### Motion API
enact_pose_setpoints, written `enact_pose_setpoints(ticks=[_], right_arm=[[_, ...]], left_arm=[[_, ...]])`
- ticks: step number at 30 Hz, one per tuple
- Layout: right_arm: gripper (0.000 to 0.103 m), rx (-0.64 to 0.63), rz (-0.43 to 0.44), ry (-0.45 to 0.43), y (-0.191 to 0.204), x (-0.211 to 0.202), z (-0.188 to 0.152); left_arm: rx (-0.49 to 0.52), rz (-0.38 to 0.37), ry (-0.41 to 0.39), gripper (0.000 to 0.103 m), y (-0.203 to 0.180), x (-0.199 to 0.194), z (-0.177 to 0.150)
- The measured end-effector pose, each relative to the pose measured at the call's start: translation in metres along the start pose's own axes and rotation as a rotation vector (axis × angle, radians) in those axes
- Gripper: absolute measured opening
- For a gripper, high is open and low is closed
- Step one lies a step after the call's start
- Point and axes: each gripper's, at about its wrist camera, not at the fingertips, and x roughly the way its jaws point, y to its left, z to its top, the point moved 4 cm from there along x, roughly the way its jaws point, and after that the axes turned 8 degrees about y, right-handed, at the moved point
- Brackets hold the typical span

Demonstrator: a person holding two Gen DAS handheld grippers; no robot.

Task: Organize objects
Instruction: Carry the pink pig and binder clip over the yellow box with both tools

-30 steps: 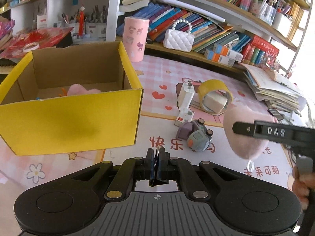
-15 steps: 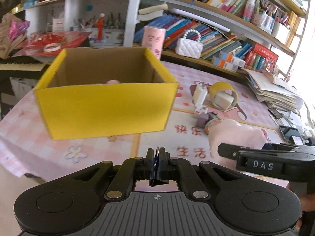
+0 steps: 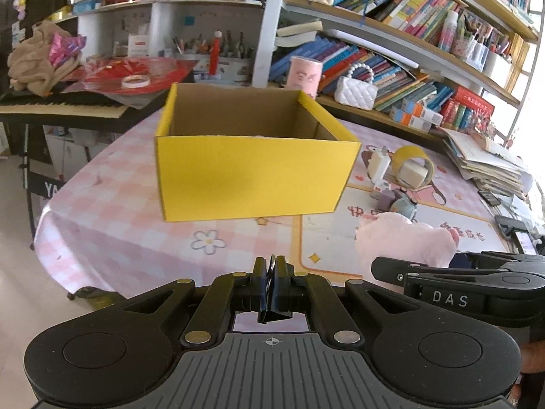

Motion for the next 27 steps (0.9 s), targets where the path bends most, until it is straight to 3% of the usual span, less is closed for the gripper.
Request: enact_pose_setpoints(ticks=[19,27], right_arm=[[0.061,-0.047,0.006,-0.037,0.045,-0.009,-0.005],[0.061,-0.082,-0.017,-0.066,0.048,-0.013,0.015]], left_arm=[[-0.003,0.003,-0.066,0.002,0.031,-0.027,-0.003],[0.009,-0.012,-0.149,0.002,0.031,-0.036,0.030]])
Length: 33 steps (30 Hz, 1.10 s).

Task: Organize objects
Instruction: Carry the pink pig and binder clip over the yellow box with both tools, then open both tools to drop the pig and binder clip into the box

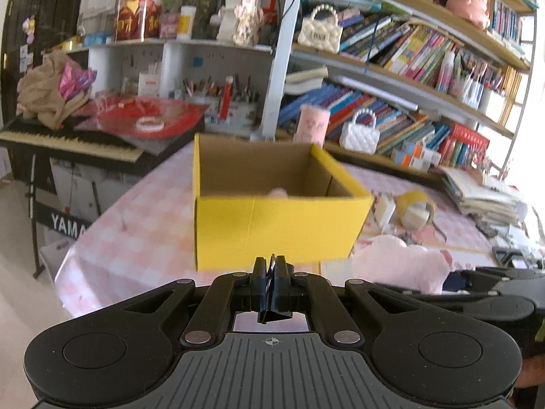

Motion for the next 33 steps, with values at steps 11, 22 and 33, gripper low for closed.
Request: enact_pose_setpoints(ticks=[11,22,33], right_arm=[[0.061,-0.023,0.026,-0.142,-0.018,0.006,0.079],[0.061,-0.084,0.072,-0.160,-0.040,0.065,0.152],[0.061,-0.193,0.084,-0.036,-0.032,0.149,0.169]], left_arm=[[-0.020,0.042,-0.120,0.002,-0.005,0.026,0.066],[-0.005,0.151,-0.068,0.002,-0.002,0.110,0.097],[0.010,0.211,0.077,0.003,-0.001,0.164,0.083]])
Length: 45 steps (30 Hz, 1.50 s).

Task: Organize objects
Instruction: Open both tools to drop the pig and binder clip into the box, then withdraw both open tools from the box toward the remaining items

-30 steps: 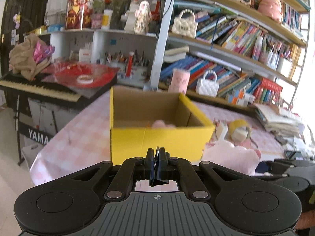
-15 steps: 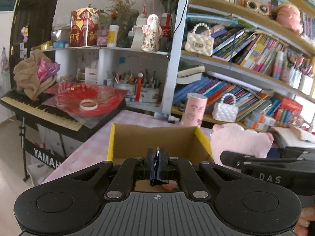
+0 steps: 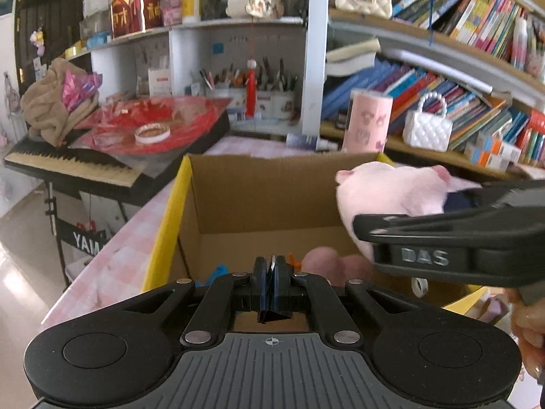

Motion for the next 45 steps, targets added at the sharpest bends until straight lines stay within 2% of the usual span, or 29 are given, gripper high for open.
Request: enact_pose_setpoints(ticks=[7,12,14,16,17,18,25,28,31,35,45], right_arm=[[0.061,-0.042,0.020,0.115,0.003,0.035,0.001],[0.064,-0.056,0.016,0.126,0.001,0.042,0.003],[0.067,-0.053,0.018,0.122,0.001,0.042,0.006],[0.073,-0.046,0.014,0.104,0.000,0.039,0.008],[0.081,-0.042,0.008,0.082,-0.001,0.036,0.009],[0.083,-0.034,0.001,0.057,-0.002,0.031,0.011],[0.084,0.021,0.005,-0.057,-0.005,-0.001,0.022],[0.084,0.034,0.001,-0.080,-0.004,-0.014,0.021],[0.084,0.040,-0.012,-0.086,-0.002,-0.027,0.013],[0.084,0.056,-0.034,-0.091,-0.001,-0.044,-0.003],[0.084,0.102,-0.098,-0.033,0.017,-0.074,-0.061]], left_arm=[[0.019,0.013,0.036,0.005,-0.005,0.010,-0.005],[0.013,0.022,0.030,0.010,-0.004,0.008,-0.005],[0.006,0.020,0.011,0.020,-0.003,0.004,-0.005],[0.004,0.033,-0.021,0.035,-0.003,-0.002,-0.004],[0.005,0.047,-0.042,0.039,-0.004,-0.007,-0.003],[0.005,0.055,-0.058,0.044,-0.004,-0.010,-0.002],[-0.020,0.060,-0.141,0.067,0.001,-0.039,0.003],[-0.023,0.055,-0.156,0.068,0.003,-0.050,0.001],[-0.025,0.054,-0.164,0.077,0.005,-0.059,-0.005],[-0.017,0.049,-0.164,0.081,0.007,-0.072,-0.016],[-0.056,0.071,-0.081,0.084,0.021,-0.092,-0.057]])
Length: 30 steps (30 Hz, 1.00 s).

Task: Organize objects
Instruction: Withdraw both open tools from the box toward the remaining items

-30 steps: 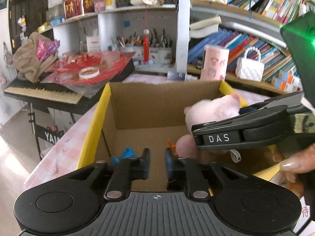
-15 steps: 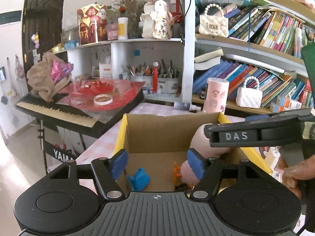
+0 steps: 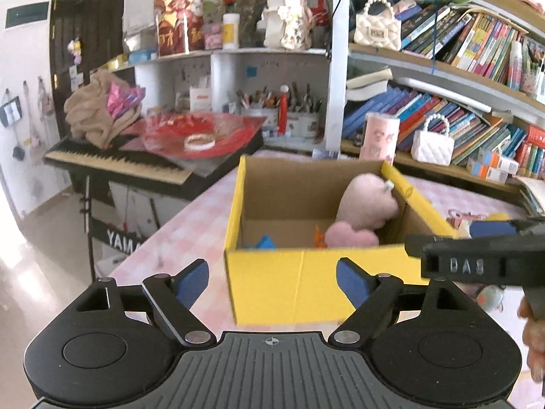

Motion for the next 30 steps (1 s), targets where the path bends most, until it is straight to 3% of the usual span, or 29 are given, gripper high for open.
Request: enact_pose_setpoints(ticks=[9,30], right_arm=[[0.084,-0.017,-0.056,0.076,0.018,-0.015,-0.056],[0.090,0.080,-0.174,0.091,0.013,-0.067,-0.113]], left_arm=[[0.000,-0.017,0.061,0.086,0.003,-0.014,-0.032],[0.079,-0.136,0.115,0.091,-0.012,-0.038,-0.072]])
